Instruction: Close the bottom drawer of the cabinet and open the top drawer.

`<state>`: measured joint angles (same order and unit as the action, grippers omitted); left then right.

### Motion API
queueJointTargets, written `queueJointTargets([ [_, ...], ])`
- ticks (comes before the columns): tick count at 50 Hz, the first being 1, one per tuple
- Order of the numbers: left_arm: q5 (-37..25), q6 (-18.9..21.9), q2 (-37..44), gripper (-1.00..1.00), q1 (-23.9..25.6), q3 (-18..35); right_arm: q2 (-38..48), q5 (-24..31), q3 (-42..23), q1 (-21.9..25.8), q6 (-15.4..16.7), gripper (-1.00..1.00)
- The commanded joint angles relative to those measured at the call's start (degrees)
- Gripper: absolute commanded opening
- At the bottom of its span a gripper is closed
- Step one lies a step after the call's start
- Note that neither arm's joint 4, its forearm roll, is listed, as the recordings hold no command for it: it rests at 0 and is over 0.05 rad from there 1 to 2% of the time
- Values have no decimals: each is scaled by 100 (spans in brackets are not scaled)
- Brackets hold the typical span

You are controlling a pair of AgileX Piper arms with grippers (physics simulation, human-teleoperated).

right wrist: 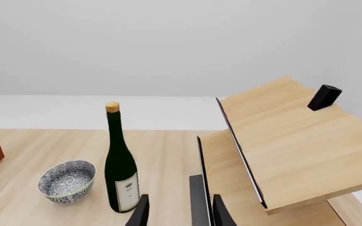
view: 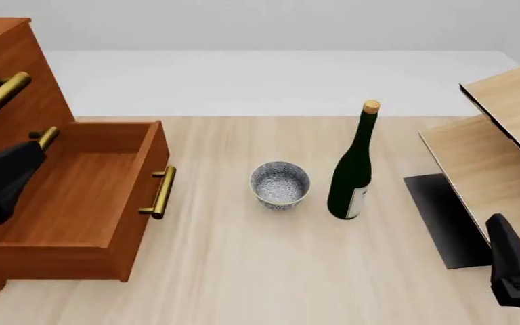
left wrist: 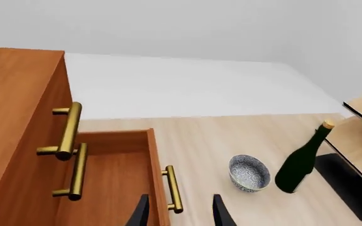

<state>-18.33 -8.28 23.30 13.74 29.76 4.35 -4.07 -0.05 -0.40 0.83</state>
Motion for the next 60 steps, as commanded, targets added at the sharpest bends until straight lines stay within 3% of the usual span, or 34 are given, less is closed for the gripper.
queueJointTargets([
  [1,-134,-359,458,100,669,262,-55,48,0,-1,0,100],
  [16,161,-600,756,100,1461,-20,-322,314,-1,-8,-24,100],
  [27,473,-750,908,100,1905,-336,-193,187,-2,-7,-42,100],
  [53,1268,-818,1461,100,2052,-1013,-117,116,-4,-29,-54,100],
  [60,1420,-1048,1765,100,1943,-1185,-119,121,-2,-32,-54,100],
])
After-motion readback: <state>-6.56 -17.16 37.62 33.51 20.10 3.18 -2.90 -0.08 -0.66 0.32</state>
